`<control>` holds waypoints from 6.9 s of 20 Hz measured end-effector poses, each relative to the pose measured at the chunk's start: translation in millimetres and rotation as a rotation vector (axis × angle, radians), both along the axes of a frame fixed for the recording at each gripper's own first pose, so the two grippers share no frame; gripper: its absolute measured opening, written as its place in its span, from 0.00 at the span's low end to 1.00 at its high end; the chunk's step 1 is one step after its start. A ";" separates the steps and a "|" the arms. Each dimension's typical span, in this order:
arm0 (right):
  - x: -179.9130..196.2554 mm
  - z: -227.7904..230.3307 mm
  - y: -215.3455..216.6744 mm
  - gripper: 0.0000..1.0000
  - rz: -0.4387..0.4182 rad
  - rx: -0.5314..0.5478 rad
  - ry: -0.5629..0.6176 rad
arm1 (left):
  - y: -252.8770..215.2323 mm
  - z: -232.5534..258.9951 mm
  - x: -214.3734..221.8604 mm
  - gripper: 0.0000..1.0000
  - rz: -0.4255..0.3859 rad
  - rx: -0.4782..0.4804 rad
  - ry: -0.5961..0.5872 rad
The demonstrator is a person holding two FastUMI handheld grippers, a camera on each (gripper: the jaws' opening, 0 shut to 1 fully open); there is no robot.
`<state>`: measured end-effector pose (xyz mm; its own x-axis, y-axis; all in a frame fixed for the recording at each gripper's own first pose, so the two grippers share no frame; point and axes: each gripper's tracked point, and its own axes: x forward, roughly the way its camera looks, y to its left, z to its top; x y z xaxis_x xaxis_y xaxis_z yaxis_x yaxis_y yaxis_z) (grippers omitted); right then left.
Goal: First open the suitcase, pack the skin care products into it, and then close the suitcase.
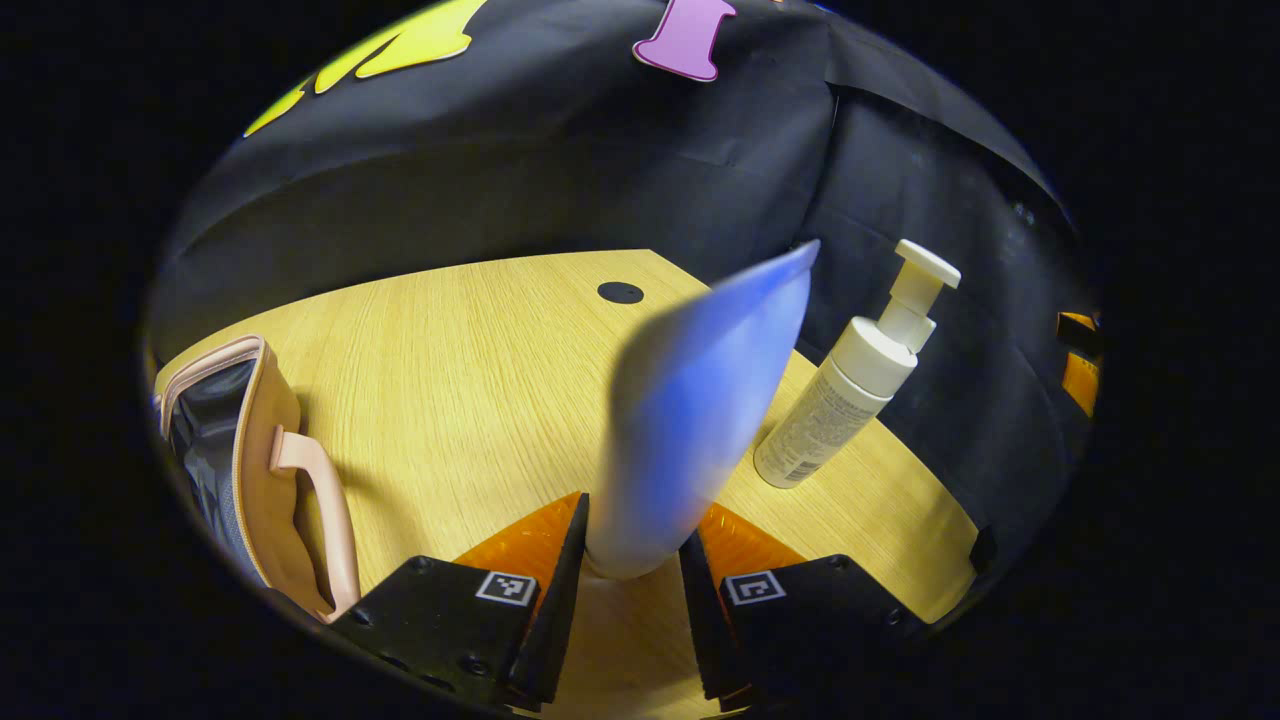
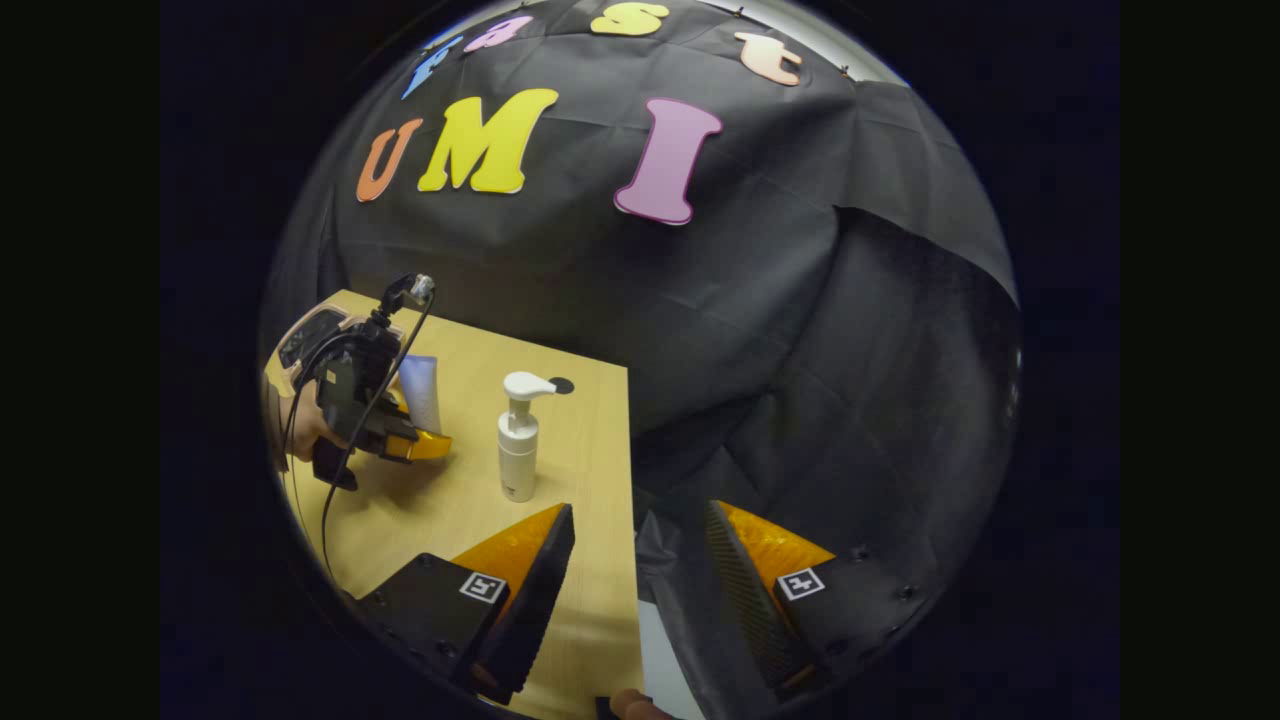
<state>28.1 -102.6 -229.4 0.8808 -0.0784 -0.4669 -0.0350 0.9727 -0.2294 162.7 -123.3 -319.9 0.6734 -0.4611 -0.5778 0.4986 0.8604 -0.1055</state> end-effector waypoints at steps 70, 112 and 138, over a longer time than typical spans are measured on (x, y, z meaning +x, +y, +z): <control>9.5 47.8 333.7 0.48 0.149 0.240 0.059 | 341.0 -8.9 -88.3 0.43 0.461 0.110 0.379; 98.0 -143.2 555.6 0.48 0.104 0.313 0.544 | 471.1 284.7 -192.1 0.96 0.613 0.002 -0.541; 45.7 149.9 471.4 0.77 0.278 0.240 -0.164 | 686.9 110.4 -89.6 0.99 0.867 -0.331 -0.151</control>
<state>73.8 368.8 -79.5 0.9175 0.2676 -0.2944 -0.2862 0.9579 -0.0212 73.1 563.6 -209.5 0.9161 0.1112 -0.3853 -0.2737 0.8756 -0.3980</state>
